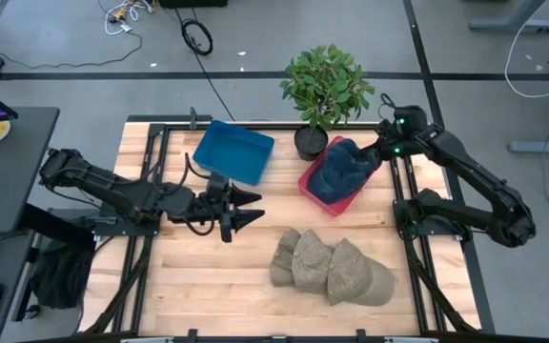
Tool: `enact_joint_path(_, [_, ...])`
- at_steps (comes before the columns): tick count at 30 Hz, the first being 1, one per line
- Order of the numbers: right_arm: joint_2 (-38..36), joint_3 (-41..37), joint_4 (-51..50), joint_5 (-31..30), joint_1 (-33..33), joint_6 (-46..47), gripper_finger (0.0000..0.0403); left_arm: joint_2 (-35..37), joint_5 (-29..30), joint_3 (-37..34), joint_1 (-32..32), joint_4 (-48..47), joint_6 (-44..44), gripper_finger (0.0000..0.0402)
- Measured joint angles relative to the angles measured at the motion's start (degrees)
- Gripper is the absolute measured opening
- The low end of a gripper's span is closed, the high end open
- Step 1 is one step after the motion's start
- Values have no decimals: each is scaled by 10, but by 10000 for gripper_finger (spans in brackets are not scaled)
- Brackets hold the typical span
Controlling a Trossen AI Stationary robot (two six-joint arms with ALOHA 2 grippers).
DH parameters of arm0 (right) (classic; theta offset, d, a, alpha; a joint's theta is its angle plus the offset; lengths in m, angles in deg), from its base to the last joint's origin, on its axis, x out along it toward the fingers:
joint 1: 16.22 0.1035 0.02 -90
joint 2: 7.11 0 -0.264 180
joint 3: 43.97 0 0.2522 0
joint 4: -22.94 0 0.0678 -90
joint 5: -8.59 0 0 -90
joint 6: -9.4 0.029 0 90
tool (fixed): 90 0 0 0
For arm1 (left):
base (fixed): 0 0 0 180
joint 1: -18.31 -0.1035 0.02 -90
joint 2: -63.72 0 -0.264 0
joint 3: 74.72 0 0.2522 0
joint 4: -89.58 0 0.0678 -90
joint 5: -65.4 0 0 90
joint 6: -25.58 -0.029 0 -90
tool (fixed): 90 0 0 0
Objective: Pick & Place hat
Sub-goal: Put the left brown cap into the blue bin
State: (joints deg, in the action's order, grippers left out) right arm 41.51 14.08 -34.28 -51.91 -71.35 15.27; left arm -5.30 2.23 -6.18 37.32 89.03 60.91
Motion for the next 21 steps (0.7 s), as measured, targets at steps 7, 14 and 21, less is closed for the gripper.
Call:
enact_joint_path(7, [-34,58,-93,127,51,66,52,0,0,0,0,-32,10,282])
enact_joint_path(14, [-115,48,-231,126,122,146,15,0,-1,0,0,-98,56,282])
enact_joint_path(21, [-200,47,-215,125,158,323,4,0,-3,0,-7,-194,137,282])
